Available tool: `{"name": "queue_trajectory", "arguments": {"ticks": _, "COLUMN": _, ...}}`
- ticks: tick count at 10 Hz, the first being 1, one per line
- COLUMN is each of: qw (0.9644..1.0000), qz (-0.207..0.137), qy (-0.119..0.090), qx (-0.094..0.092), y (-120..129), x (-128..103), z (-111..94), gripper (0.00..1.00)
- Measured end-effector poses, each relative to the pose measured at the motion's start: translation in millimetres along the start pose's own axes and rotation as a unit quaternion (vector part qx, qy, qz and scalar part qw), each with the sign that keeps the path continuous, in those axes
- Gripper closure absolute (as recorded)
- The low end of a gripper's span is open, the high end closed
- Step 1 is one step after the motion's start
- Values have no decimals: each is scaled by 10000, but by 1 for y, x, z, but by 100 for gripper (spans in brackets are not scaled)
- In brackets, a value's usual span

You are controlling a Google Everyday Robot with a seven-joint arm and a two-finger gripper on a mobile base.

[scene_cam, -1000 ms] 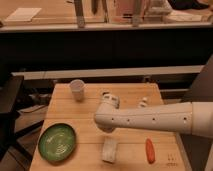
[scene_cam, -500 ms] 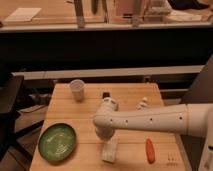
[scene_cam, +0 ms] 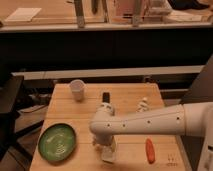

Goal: Place the white sponge in the ceramic cup

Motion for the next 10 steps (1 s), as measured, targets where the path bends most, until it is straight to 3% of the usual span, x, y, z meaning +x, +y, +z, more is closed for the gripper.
{"name": "queue_trajectory", "arguments": {"ticks": 2, "qw": 9998, "qz": 174, "qy": 15, "qx": -111, "y": 11, "x": -1, "z": -3, "gripper": 20}}
{"name": "queue_trajectory", "arguments": {"ticks": 4, "qw": 9990, "qz": 411, "qy": -104, "qx": -109, "y": 29, "x": 5, "z": 4, "gripper": 20}}
{"name": "queue_trajectory", "arguments": {"ticks": 8, "qw": 9931, "qz": 818, "qy": -800, "qx": 266, "y": 44, "x": 21, "z": 35, "gripper": 20}}
{"name": "queue_trajectory", "arguments": {"ticks": 10, "qw": 9910, "qz": 816, "qy": -1001, "qx": 347, "y": 39, "x": 23, "z": 44, "gripper": 20}}
